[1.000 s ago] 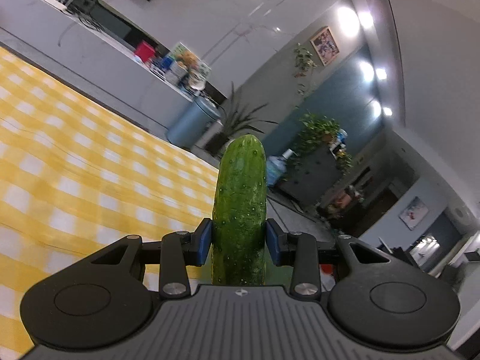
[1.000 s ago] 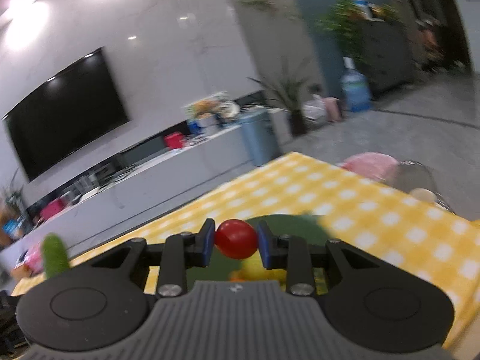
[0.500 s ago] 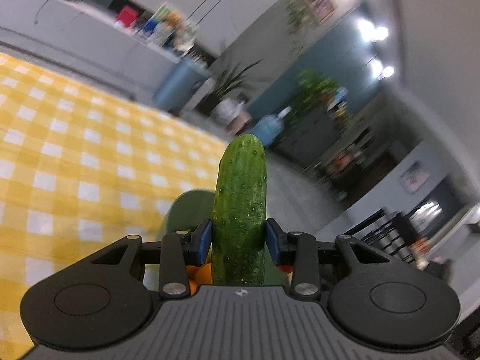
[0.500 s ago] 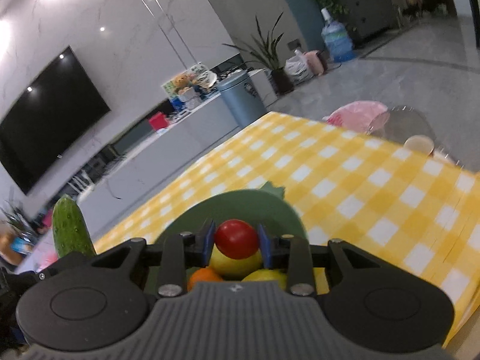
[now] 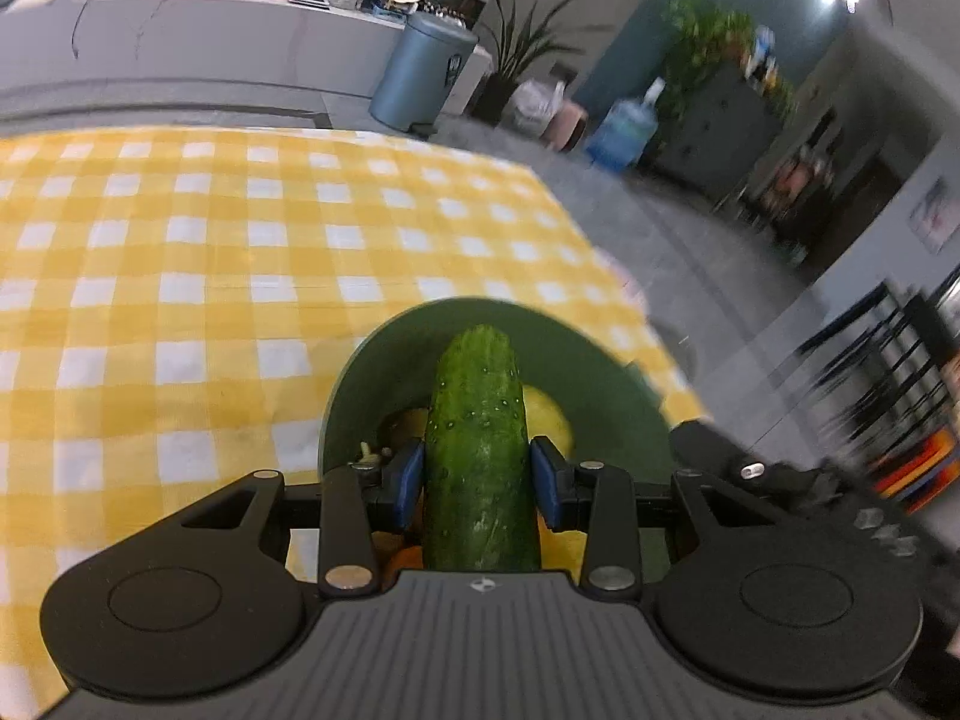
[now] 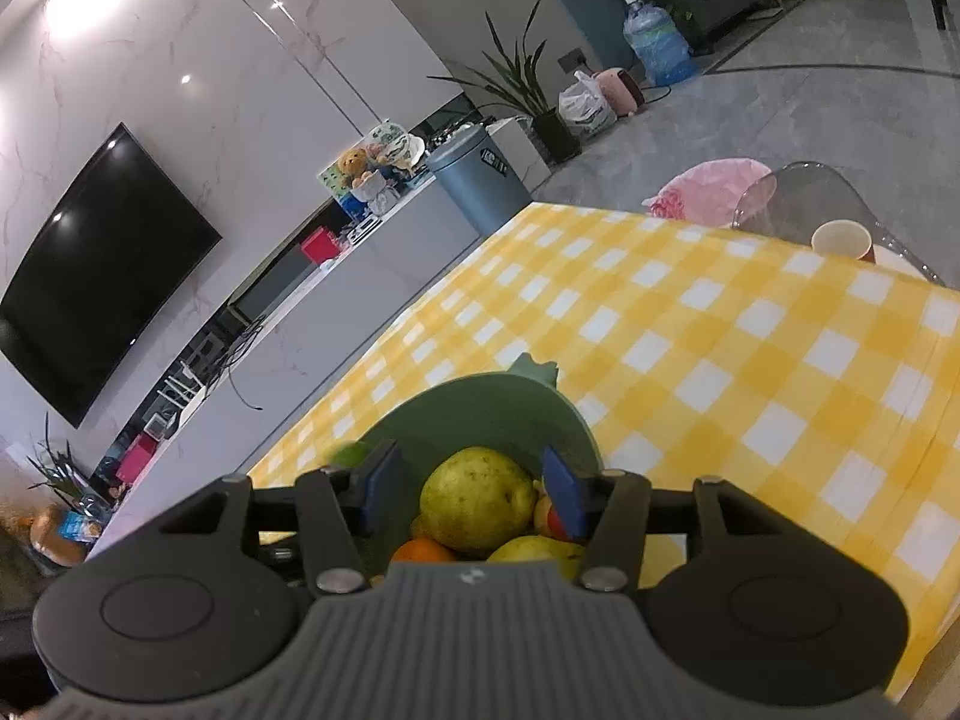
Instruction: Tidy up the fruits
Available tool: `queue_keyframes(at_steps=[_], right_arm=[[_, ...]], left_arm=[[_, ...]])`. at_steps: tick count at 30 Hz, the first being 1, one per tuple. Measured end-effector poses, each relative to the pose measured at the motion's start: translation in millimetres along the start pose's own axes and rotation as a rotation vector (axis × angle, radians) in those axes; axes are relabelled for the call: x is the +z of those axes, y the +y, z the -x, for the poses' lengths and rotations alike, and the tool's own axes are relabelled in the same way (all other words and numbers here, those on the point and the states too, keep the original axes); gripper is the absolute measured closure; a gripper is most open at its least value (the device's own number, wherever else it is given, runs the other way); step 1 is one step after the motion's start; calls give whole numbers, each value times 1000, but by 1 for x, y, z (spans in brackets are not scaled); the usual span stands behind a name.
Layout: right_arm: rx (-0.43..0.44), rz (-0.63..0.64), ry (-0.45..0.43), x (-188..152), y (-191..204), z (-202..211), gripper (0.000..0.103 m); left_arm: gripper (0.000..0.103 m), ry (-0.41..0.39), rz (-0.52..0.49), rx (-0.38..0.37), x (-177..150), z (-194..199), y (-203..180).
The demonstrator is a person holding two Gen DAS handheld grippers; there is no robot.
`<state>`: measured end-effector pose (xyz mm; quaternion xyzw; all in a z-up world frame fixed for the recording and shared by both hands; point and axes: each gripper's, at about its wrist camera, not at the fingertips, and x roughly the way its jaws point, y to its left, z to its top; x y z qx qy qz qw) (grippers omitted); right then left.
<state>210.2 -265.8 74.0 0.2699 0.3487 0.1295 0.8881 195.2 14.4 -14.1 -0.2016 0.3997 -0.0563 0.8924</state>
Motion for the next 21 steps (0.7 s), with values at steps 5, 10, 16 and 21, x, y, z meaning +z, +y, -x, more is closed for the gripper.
queue_keyframes(at_steps=[5, 10, 16, 21], right_arm=[[14, 10, 6, -1, 0, 2, 52], [27, 14, -1, -6, -3, 13, 49], [-7, 134, -32, -12, 8, 28, 40], [-43, 273, -1, -27, 20, 38, 29]], left_arm=[[60, -15, -95, 136, -8, -7, -18], [39, -122, -156, 224, -8, 17, -34], [16, -202, -150, 268, -11, 50, -46], [13, -212, -123, 291, -21, 70, -53]])
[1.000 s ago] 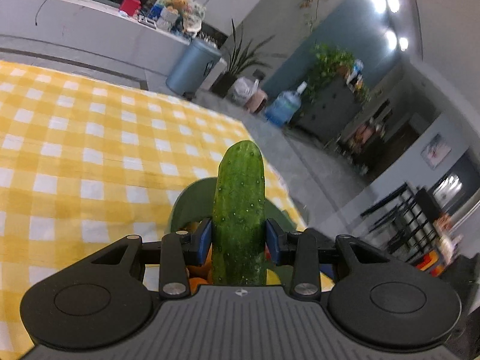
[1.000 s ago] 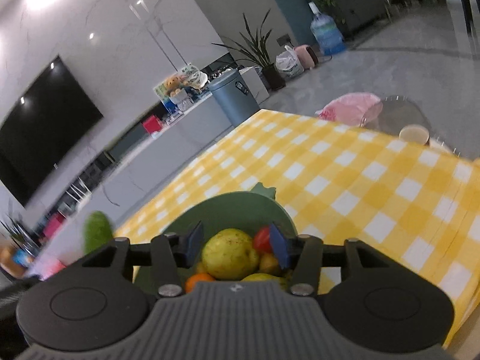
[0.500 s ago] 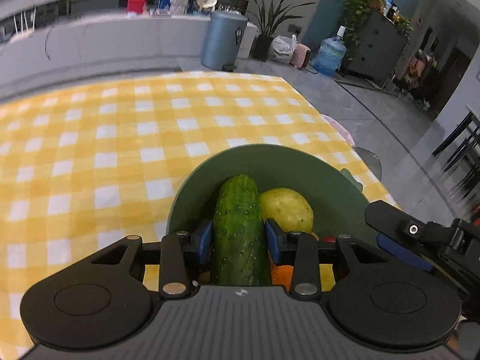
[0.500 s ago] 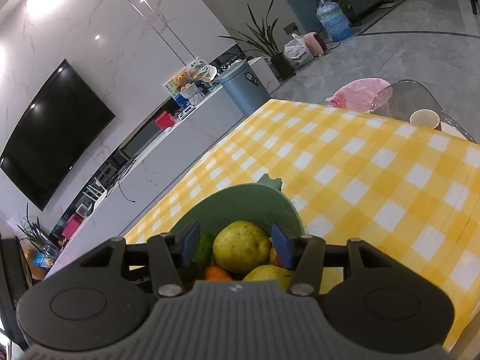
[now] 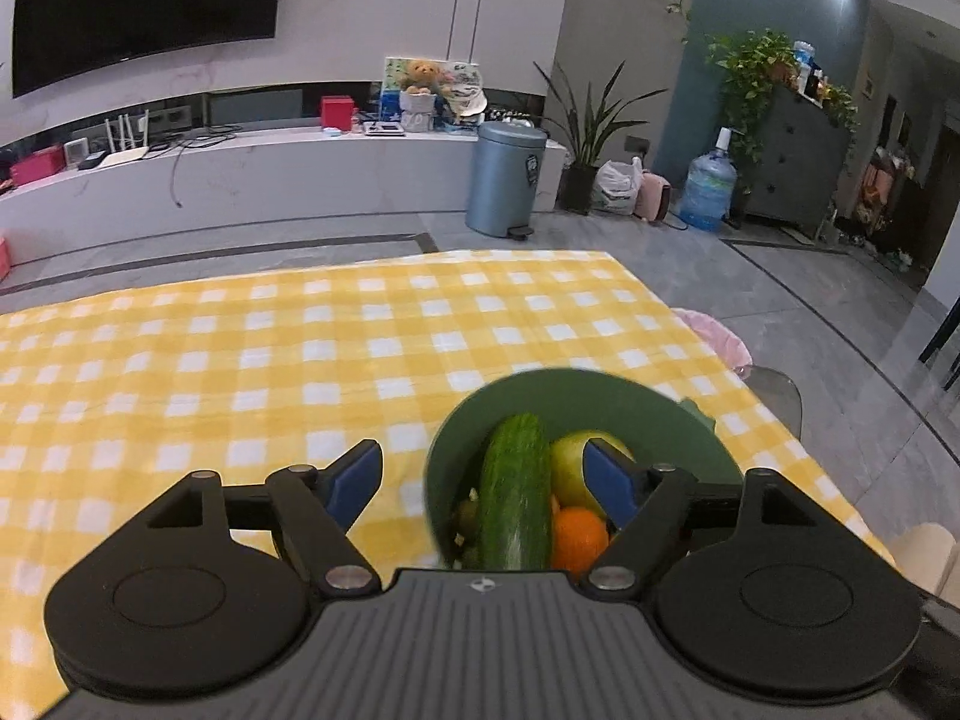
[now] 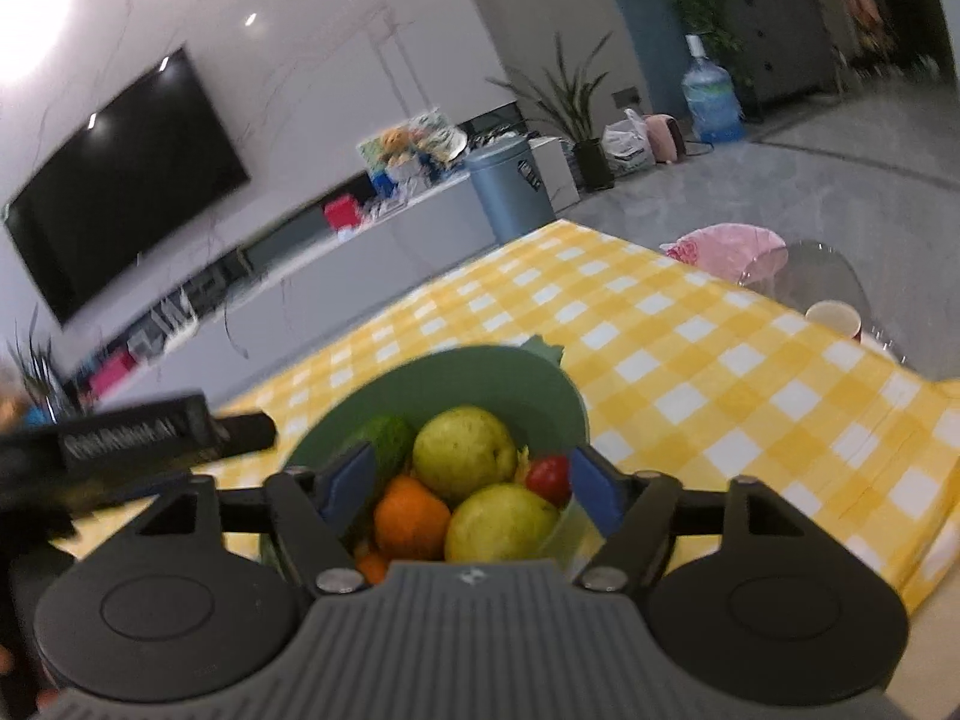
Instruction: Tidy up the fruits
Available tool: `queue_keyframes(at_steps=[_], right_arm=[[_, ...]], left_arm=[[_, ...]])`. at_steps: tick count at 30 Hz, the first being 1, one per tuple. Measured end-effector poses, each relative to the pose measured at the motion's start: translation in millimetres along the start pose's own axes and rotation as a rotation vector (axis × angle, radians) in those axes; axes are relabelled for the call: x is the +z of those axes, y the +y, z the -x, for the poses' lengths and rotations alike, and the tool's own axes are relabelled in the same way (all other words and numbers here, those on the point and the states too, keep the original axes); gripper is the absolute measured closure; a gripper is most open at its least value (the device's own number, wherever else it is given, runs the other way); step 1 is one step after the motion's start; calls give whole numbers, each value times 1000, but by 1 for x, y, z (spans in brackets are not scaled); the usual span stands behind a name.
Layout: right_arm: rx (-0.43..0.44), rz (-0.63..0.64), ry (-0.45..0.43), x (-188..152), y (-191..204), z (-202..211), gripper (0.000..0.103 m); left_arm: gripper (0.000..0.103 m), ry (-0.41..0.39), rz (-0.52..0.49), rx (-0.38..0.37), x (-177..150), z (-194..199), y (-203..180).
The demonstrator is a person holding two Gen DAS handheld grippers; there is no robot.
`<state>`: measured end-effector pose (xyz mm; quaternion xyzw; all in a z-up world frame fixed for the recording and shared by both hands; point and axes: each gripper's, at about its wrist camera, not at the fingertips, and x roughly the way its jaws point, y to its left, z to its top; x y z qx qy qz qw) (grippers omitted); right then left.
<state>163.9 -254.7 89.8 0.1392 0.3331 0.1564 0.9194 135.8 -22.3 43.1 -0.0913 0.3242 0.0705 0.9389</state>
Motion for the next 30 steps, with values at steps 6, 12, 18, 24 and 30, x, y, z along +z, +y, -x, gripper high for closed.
queue_keyframes(at_steps=[6, 12, 18, 24, 30], right_arm=[[10, 97, 62, -14, 16, 11, 21], [-16, 137, 209, -26, 15, 16, 20], [-24, 182, 212, -33, 15, 29, 17], [-59, 259, 216, -40, 24, 26, 17], [-91, 249, 202, -33, 24, 31, 18]], left_arm=[[12, 16, 21, -4, -18, 18, -1], [12, 18, 63, 20, -38, 31, -1], [12, 97, 183, 3, -58, 31, 11], [12, 108, 209, 2, -66, 28, 15], [12, 117, 128, 71, -52, 33, 10]])
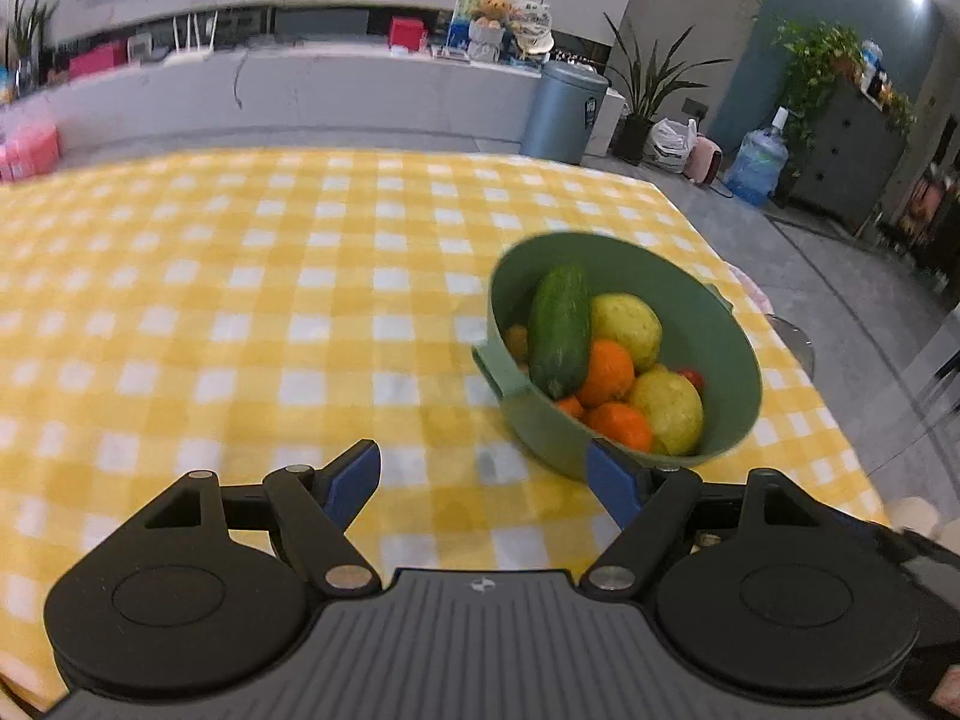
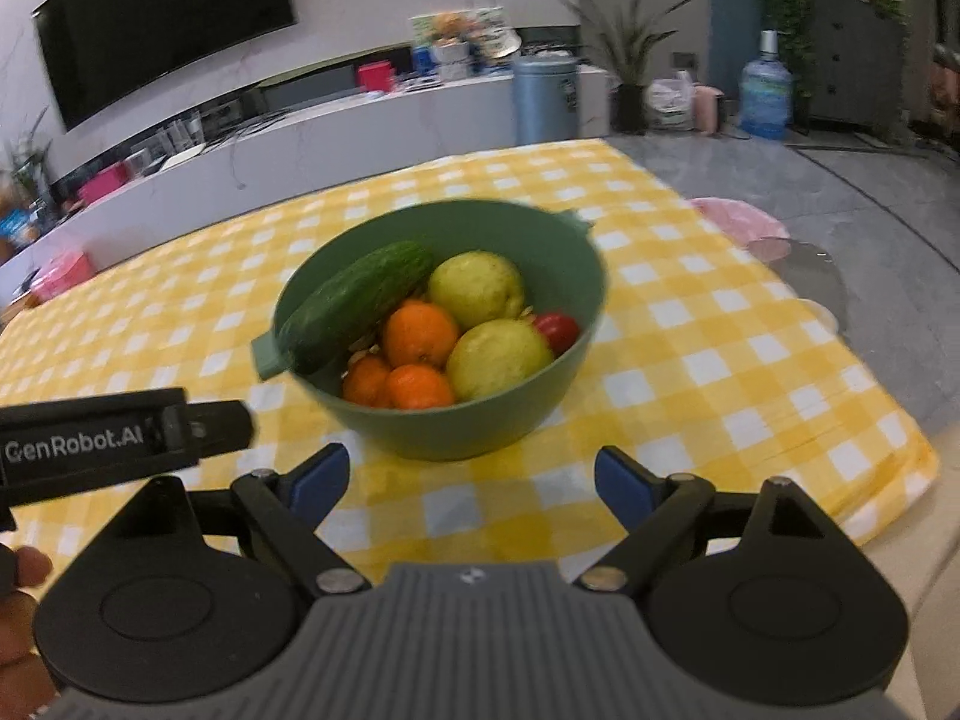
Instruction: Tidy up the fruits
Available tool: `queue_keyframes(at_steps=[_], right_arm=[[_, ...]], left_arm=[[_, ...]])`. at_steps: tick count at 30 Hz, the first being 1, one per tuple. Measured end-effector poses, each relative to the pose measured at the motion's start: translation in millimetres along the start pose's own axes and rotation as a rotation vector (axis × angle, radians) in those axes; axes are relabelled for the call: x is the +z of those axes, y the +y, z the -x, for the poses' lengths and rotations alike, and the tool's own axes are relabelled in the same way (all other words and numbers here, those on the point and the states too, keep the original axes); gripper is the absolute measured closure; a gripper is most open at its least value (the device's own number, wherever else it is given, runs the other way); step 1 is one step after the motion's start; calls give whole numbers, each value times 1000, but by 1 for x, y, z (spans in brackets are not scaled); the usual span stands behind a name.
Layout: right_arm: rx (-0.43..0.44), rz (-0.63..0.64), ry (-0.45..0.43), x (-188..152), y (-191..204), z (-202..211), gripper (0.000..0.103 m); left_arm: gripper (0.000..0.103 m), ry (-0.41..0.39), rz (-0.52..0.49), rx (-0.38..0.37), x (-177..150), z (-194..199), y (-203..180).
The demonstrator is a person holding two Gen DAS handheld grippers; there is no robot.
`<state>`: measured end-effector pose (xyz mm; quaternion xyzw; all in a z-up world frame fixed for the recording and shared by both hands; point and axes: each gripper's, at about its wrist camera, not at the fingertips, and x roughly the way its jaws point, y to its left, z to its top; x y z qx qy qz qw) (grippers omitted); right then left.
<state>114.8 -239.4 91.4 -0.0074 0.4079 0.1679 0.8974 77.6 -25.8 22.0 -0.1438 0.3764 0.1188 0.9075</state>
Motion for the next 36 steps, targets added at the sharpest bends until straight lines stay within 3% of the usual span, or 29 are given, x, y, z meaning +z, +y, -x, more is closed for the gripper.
queue_keyframes(at_steps=[3, 8, 16, 19, 23, 36], right_arm=[[0, -42, 24, 9, -2, 13, 18], [-29, -4, 70, 26, 6, 39, 18], [-60, -29, 82, 55, 10, 73, 18], [-75, -26, 75, 61, 13, 85, 19], [-72, -21, 58, 62, 17, 103, 19], [-73, -8, 39, 53, 36, 120, 23]], left_arm=[[12, -26, -41, 53, 11, 12, -9], [12, -38, -93, 93, 27, 28, -25], [14, 29, -73, -9, 47, 35, -34], [14, 4, -161, -26, 48, 41, -40], [14, 2, -134, -111, 47, 49, -32], [14, 5, -138, -61, 43, 61, -28]])
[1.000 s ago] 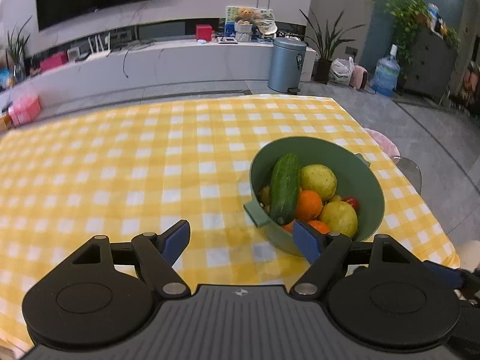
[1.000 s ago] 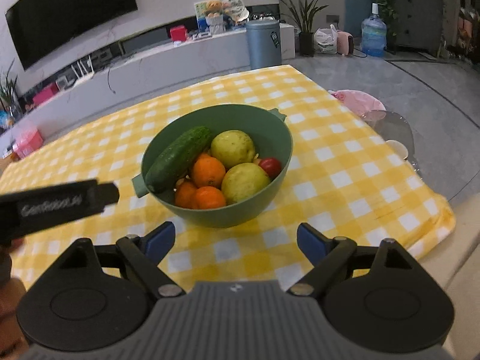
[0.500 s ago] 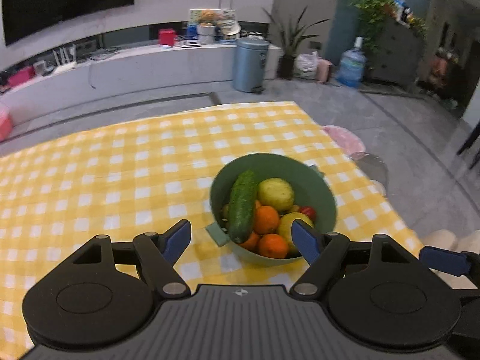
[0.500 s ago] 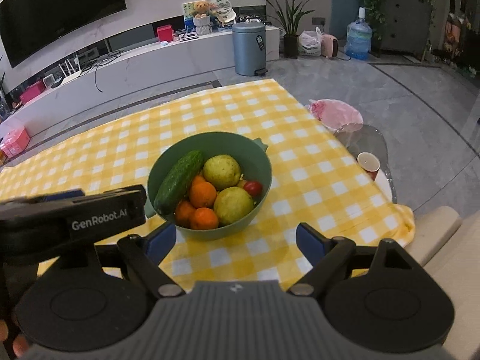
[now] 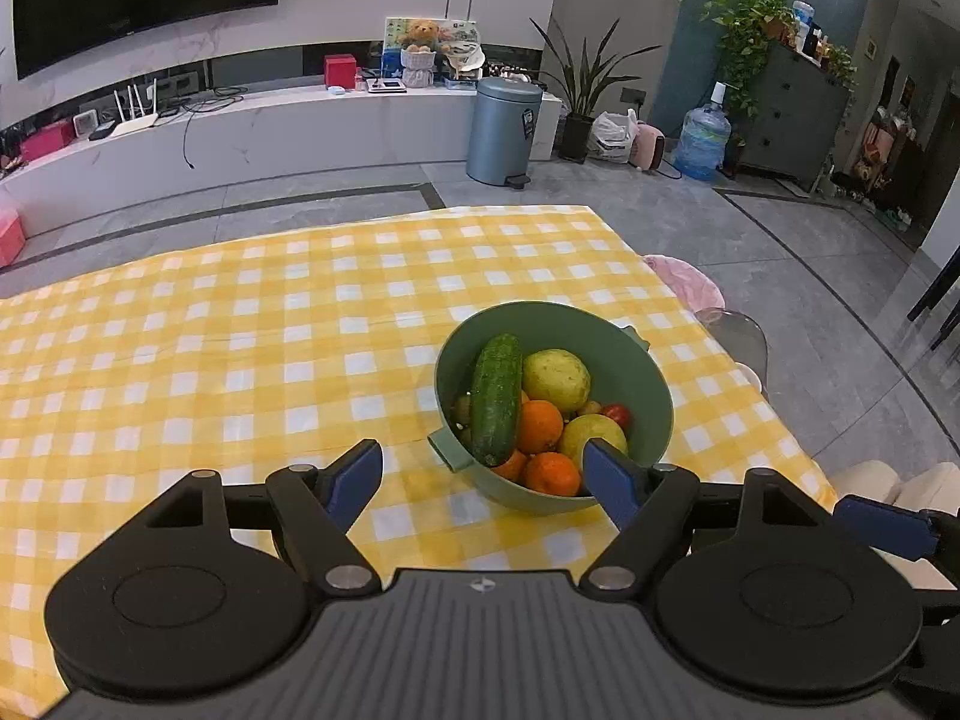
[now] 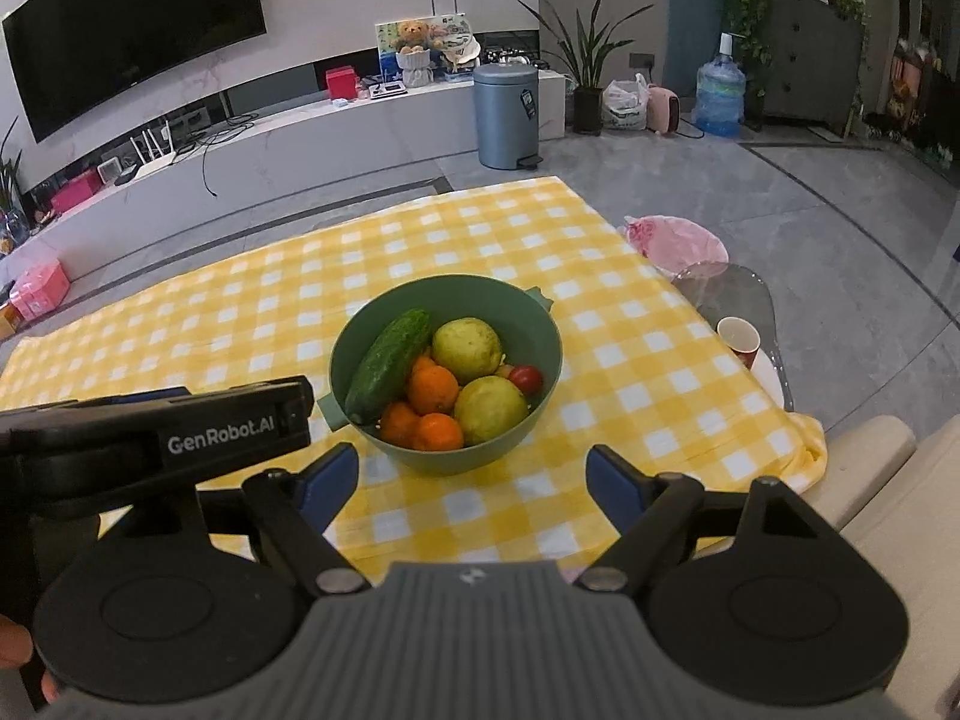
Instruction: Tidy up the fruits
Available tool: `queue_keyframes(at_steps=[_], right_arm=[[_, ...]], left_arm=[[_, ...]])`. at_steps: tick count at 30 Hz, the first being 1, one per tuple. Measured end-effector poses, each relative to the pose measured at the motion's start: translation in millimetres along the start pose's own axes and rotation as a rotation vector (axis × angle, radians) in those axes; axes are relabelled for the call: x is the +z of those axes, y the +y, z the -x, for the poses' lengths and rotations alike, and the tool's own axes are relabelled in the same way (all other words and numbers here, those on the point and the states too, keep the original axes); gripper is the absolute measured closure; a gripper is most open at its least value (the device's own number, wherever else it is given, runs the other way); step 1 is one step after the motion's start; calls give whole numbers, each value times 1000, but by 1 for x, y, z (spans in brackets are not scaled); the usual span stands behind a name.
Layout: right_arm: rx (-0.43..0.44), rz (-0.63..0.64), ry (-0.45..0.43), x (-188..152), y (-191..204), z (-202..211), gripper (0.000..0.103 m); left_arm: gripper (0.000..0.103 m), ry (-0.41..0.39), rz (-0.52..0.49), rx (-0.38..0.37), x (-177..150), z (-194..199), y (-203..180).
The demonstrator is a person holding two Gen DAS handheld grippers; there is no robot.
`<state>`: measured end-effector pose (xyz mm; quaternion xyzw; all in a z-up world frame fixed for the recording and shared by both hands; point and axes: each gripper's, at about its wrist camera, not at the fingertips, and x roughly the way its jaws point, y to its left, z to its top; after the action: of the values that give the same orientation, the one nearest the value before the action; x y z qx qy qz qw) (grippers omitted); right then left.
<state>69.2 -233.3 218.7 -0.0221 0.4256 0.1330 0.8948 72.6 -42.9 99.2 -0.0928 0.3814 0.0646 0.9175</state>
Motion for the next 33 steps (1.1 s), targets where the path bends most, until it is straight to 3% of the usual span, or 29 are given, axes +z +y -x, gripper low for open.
queue_keyframes(at_steps=[16, 27, 33], right_arm=[[14, -39, -10, -5, -9, 5, 23], [28, -18, -19, -4, -5, 6, 23], [32, -5, -30, -6, -2, 12, 23]], left_arm=[[14, -13, 14, -81, 0, 0, 1], [14, -23, 24, -56, -3, 1, 7], [14, -36, 13, -80, -4, 6, 7]])
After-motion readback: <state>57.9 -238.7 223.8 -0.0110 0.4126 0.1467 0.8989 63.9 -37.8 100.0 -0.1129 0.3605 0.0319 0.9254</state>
